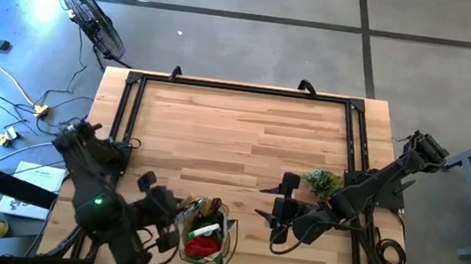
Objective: Pick & Place Garden tools in Gardening bag
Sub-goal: Put the brown trowel into the brown gardening bag
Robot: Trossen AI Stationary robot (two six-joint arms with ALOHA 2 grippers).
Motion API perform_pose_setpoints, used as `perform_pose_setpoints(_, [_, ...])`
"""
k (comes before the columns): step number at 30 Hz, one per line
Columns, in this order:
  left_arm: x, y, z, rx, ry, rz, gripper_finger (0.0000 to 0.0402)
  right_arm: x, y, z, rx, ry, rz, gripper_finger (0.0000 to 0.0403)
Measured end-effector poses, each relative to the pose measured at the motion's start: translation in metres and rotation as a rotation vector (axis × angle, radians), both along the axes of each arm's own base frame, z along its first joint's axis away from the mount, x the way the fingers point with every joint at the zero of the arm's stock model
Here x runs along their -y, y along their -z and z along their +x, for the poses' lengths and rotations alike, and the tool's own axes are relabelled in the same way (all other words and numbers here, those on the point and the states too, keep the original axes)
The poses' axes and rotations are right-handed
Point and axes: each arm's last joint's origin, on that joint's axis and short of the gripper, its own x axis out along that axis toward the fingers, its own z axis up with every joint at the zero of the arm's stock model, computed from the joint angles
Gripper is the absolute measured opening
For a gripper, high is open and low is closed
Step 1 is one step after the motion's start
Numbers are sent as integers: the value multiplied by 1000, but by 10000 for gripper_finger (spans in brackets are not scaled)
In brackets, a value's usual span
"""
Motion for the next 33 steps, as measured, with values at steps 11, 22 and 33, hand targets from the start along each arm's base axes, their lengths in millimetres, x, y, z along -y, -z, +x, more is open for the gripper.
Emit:
perform_pose_setpoints(11, [34,28,7,238,95,250,54,0,0,0,-1,0,3,248])
perform_pose_setpoints(22, [57,82,-16,293,137,265,54,-1,1,0,-22,-38,22,248])
perform_pose_setpoints(33, [68,105,-24,362,125,211,54,-1,0,1,-10,-37,29,248])
